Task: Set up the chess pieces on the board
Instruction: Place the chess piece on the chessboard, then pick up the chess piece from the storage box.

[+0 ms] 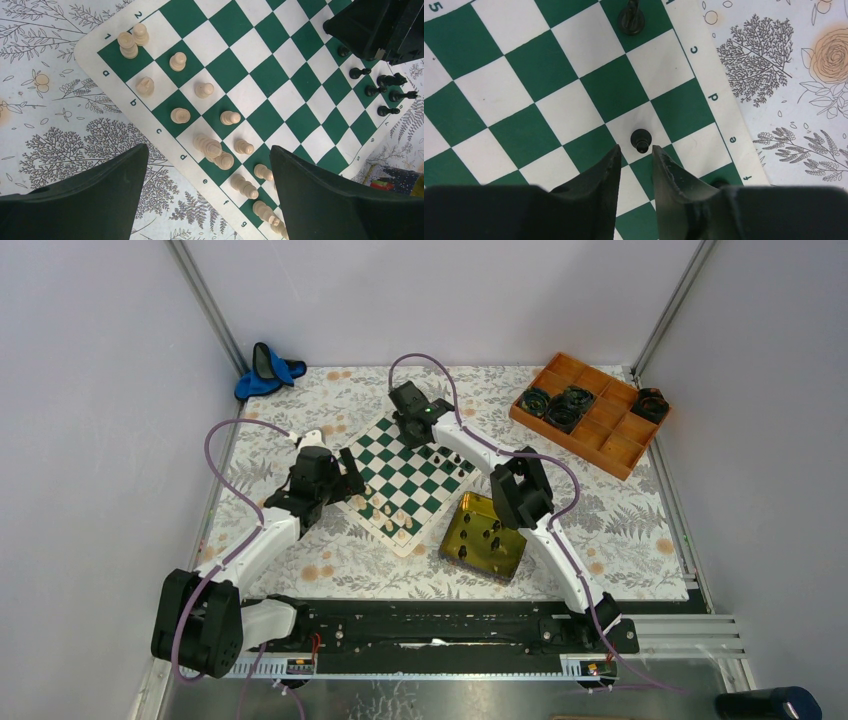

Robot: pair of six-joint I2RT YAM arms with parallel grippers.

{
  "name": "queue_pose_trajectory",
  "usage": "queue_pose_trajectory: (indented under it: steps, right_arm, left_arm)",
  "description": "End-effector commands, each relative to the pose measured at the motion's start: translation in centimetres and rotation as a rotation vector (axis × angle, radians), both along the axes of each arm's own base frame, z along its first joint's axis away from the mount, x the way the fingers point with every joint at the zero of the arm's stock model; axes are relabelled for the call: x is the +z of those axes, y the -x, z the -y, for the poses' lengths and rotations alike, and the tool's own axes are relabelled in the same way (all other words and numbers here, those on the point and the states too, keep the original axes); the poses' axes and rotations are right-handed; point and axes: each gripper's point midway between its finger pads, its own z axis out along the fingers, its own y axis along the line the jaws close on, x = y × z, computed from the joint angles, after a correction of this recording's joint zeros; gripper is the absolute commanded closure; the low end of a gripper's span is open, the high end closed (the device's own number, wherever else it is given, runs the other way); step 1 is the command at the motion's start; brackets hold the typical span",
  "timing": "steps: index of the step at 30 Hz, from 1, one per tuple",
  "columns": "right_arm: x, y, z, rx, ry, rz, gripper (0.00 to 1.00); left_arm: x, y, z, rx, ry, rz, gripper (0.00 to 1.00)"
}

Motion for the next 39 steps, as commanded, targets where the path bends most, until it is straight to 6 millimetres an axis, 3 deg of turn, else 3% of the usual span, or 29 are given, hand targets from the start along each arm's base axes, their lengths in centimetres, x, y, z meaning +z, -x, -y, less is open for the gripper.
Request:
queue_pose_trajectory:
  steps: [1, 8, 16, 22, 27, 32, 35, 39]
  right_arm:
    - [2.1, -1.2, -0.8, 0.007, -0.051, 0.045, 0.63]
    - [4.0, -1.4, -0.4, 0.007, -0.049, 0.078, 0.59]
    - [10.2, -0.7, 1.7, -0.013, -0.047, 0.178, 0.55]
    - [14.8, 2.7, 5.5, -0.053, -0.062, 0.24, 0.46]
    - [16.1, 6.8, 9.9, -0.123, -0.068, 0.26, 0.38]
    - [16.1, 10.7, 14.2, -0.201, -0.093, 0.263, 0.36]
    - [15.8, 12.2, 16.6, -0.253, -0.099, 0.259, 0.36]
    - [15.1, 13.9, 18.9, -0.306, -0.108, 0.261, 0.36]
  left_arm:
    - [1.3, -1.0, 0.6, -0.008, 0.017, 0.053, 0.01]
    - [1.3, -1.0, 0.5, -0.007, 0.016, 0.052, 0.01]
    - [1.6, -1.0, 0.1, 0.006, -0.001, 0.063, 0.01]
    - [1.8, -1.0, 0.1, -0.003, -0.006, 0.073, 0.01]
    - [3.4, -0.8, 1.0, -0.059, 0.016, 0.132, 0.01]
    - [6.5, -0.9, 4.3, -0.217, -0.012, 0.21, 0.03]
    - [8.2, -0.6, 7.8, -0.355, -0.043, 0.236, 0.04]
    - [8.5, 0.5, 13.1, -0.551, -0.12, 0.219, 0.1]
